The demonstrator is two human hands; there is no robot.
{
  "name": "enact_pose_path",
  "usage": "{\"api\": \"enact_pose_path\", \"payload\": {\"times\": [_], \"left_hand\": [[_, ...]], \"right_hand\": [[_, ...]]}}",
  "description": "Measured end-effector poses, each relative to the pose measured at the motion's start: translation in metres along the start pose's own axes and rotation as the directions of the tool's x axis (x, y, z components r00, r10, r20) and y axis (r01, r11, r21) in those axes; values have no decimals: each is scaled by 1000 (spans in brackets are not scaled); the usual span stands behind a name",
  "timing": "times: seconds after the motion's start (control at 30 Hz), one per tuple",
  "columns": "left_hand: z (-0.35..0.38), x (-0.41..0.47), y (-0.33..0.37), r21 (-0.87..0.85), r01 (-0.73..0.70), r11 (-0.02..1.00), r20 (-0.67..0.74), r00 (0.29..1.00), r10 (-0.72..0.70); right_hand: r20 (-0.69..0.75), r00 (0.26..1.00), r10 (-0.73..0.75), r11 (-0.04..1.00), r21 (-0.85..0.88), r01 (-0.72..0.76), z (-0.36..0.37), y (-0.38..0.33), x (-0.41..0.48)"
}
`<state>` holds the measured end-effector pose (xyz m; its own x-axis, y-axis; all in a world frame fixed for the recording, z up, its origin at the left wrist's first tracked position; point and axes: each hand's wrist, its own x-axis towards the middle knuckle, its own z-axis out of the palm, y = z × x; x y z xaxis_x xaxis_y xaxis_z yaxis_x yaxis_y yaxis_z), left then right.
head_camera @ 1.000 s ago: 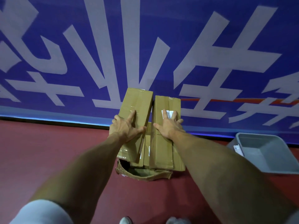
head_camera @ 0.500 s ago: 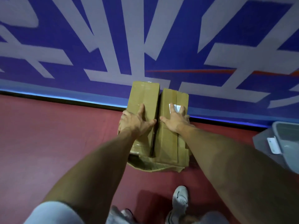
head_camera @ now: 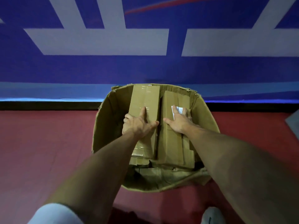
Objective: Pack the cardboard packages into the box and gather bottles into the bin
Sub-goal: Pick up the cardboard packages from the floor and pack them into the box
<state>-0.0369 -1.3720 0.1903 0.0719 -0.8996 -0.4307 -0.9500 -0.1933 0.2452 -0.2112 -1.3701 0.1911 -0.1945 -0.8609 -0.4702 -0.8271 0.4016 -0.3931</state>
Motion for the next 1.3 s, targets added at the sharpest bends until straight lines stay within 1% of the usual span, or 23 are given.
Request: {"api": "enact_pose_path", "payload": {"times": [0.07, 0.13, 0.23, 0.33, 0.4, 0.5, 0.57, 0.67, 0.73, 0.87, 1.0, 1.1, 1.3], "left_hand": [[14, 13, -8, 6, -29, 1000, 1, 1000, 29], [24, 17, -22, 8, -28, 1000, 25, 999, 27], [26, 16, -43, 23, 32, 999, 65, 997, -33], [20, 26, -58, 35, 112, 993, 84, 990, -114], [18, 33, -64, 45, 133, 990, 73, 988, -137], [14, 41, -76, 24, 163, 986, 99, 981, -165], [13, 46, -85, 29, 139, 990, 156, 978, -141], [14, 53, -90, 94, 37, 995, 270, 961, -61], [17, 59, -89, 80, 5, 997, 288, 957, -27], [25, 69, -93, 63, -28, 998, 271, 963, 10], [25, 77, -99, 9, -43, 999, 249, 968, 40], [18, 81, -104, -21, -39, 999, 237, 971, 43], [14, 83, -108, -26, -35, 999, 271, 962, 41]], "right_hand": [[-32, 999, -2, 999, 32, 3, 18, 8, 11], [-15, 1000, 16, 998, 53, -15, 36, 9, 14], [21, 999, 29, 997, 69, -31, 58, 0, 9], [2, 1000, -20, 994, 108, 19, 67, -22, 16], [-7, 999, -49, 992, 118, 50, 72, -37, 23], [43, 998, -35, 993, 115, 30, 82, -47, 29], [101, 995, -12, 998, 63, 6, 89, -44, 31], [217, 976, 25, 999, -36, -17, 98, -34, 34], [257, 965, 44, 999, -35, -37, 105, -30, 37], [237, 971, 37, 999, -4, -37, 110, -29, 44], [178, 983, -33, 999, 20, 30, 108, -42, 55], [157, 986, -49, 998, -21, 53, 114, -56, 62], [128, 991, -40, 990, -130, 57, 117, -66, 59]]}}
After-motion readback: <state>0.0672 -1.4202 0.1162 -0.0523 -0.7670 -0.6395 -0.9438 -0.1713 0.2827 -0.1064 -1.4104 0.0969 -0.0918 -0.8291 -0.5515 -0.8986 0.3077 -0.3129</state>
